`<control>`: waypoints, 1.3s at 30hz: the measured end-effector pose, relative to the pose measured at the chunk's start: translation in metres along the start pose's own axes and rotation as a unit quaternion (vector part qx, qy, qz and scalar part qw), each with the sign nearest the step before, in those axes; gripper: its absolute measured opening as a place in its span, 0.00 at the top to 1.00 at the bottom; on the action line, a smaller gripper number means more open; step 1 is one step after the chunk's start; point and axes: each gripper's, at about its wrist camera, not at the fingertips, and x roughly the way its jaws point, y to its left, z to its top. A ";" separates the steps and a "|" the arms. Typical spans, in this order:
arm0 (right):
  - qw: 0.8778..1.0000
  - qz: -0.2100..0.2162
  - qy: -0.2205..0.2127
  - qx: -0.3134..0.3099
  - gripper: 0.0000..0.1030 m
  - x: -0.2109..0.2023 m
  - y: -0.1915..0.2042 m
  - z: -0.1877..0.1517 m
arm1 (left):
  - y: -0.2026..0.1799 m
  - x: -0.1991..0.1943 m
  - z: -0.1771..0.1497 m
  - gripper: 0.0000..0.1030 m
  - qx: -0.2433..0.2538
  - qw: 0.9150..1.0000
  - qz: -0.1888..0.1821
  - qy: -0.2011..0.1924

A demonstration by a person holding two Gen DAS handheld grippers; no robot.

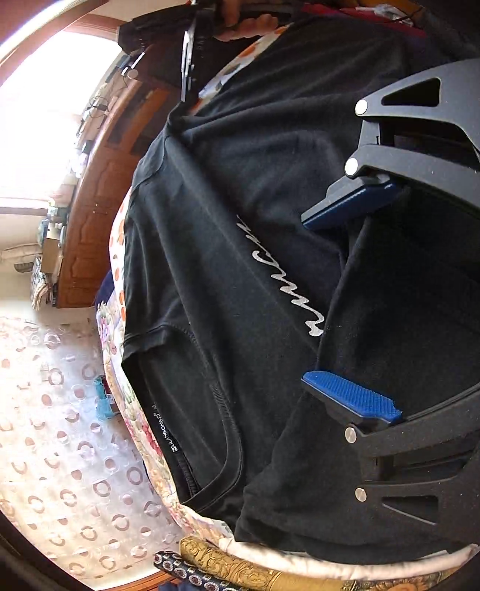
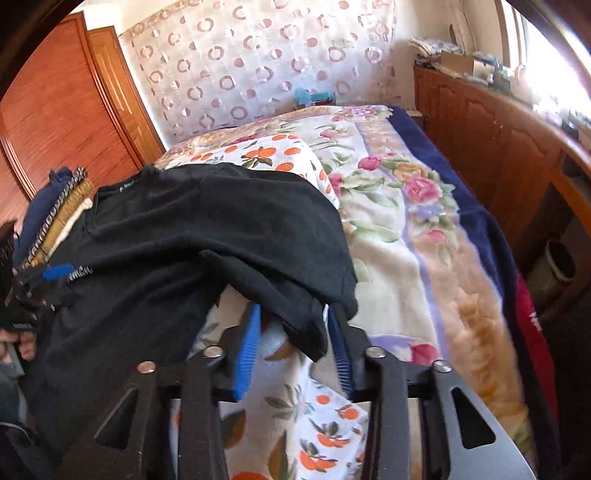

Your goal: Fold small clothes

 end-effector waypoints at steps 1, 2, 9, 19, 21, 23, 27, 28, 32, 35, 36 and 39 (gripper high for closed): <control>1.000 0.005 -0.002 0.001 0.79 0.001 -0.001 0.000 | -0.001 0.000 0.000 0.23 0.001 1.000 0.002 0.000; 1.000 0.003 -0.004 0.000 0.88 0.001 -0.001 0.000 | -0.002 0.001 0.000 0.22 0.000 1.000 0.002 0.000; 0.997 -0.027 -0.058 -0.047 0.95 -0.019 0.023 0.012 | -0.002 0.002 0.000 0.19 0.002 1.000 -0.001 0.003; 0.989 0.066 -0.076 -0.113 0.96 -0.049 0.095 0.016 | -0.002 0.004 0.002 0.19 0.003 1.000 -0.001 0.003; 0.989 0.067 -0.049 -0.121 0.96 -0.038 0.104 0.004 | -0.002 0.004 0.002 0.19 0.002 1.000 -0.001 0.003; 0.990 0.056 -0.026 -0.126 0.93 -0.030 0.105 -0.009 | -0.002 0.004 0.002 0.19 0.002 1.000 -0.001 0.003; 0.993 0.031 -0.008 -0.110 0.80 -0.034 0.094 -0.026 | -0.002 0.002 0.002 0.19 0.004 1.000 0.000 -0.002; 0.994 0.025 -0.011 -0.108 0.77 -0.040 0.090 -0.027 | -0.001 0.000 0.002 0.19 0.003 1.000 -0.001 -0.006; 0.995 -0.004 -0.038 -0.091 0.63 -0.068 0.074 -0.030 | 0.001 -0.015 0.005 0.19 -0.006 0.999 -0.007 -0.034; 0.996 -0.042 -0.047 -0.062 0.59 -0.070 0.053 -0.023 | 0.003 -0.027 0.009 0.19 -0.015 0.999 -0.014 -0.049; 0.996 -0.051 -0.044 -0.052 0.58 -0.064 0.047 -0.023 | 0.004 -0.031 0.010 0.19 -0.018 0.998 -0.017 -0.054; 0.997 -0.065 -0.030 -0.028 0.58 -0.042 0.033 -0.020 | 0.004 -0.041 0.011 0.19 -0.020 0.997 -0.021 -0.066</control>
